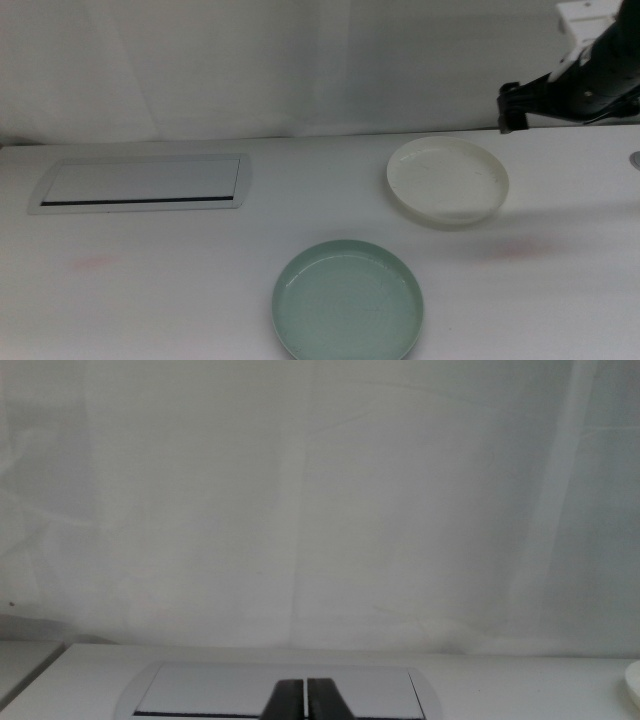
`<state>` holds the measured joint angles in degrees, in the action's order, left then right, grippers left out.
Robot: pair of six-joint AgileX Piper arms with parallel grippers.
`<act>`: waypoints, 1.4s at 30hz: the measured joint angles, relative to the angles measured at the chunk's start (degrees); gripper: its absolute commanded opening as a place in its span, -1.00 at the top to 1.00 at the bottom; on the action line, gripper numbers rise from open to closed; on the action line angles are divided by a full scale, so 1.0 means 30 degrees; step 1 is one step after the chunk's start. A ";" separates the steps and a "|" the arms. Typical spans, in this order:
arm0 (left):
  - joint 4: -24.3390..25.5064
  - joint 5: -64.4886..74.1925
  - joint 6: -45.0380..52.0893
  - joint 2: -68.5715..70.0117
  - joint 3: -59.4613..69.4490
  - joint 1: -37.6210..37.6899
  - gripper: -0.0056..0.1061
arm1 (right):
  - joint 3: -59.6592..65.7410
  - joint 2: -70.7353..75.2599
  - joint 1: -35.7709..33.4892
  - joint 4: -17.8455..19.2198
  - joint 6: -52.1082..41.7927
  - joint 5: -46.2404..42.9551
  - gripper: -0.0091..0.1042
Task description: Stack the three bowls on top of each other.
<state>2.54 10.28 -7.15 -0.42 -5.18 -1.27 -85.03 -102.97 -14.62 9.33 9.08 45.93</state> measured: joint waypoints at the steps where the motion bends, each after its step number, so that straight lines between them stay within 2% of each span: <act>1: 0.0000 0.0000 0.0000 0.0000 0.0000 0.0000 0.95 | -0.0282 -0.0473 0.0000 -0.0084 -0.0009 0.0000 -0.98; 8: 0.0000 0.0000 0.0000 0.0000 0.0000 0.0000 0.95 | -0.1491 -0.3759 0.0034 -0.1551 -0.0413 -0.0114 -0.98; 19: 0.0000 0.0000 0.0000 0.0000 0.0000 0.0000 0.95 | -0.1748 -0.6494 0.0034 -0.1756 -0.0529 -0.0403 -0.97; 22: 0.0000 0.0000 0.0000 0.0000 0.0000 0.0000 0.95 | -0.1748 -0.6836 0.0034 -0.1756 -0.0529 -0.0398 -0.89; 23: 0.0000 0.0000 0.0000 0.0000 0.0000 0.0000 0.95 | -0.1779 -0.6874 0.0034 -0.1795 -0.0529 -0.0409 -0.84; 26: 0.0000 0.0000 0.0000 0.0000 0.0000 0.0000 0.95 | -0.1779 -0.7038 0.0034 -0.1835 -0.0529 -0.0409 -0.18; 27: 0.0000 0.0000 0.0000 0.0000 0.0000 0.0000 0.95 | -0.1779 -0.7038 0.0034 -0.1914 -0.0529 -0.0409 0.11; 28: 0.0000 0.0000 0.0000 0.0000 0.0000 0.0000 0.95 | -0.1779 -0.7038 0.0034 -0.1955 -0.0529 -0.0409 0.68; 29: 0.0000 0.0000 0.0000 0.0000 0.0000 0.0000 0.95 | -0.1779 -0.7038 0.0034 -0.2022 -0.0538 -0.0409 0.88; 42: 0.0000 0.0000 0.0000 0.0000 0.0000 0.0000 0.95 | -0.1825 -0.5488 0.0323 -0.2184 -0.0546 -0.0531 0.88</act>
<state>2.54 10.28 -7.15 -0.42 -5.18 -1.27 -90.50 -119.43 -13.65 2.78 7.44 44.33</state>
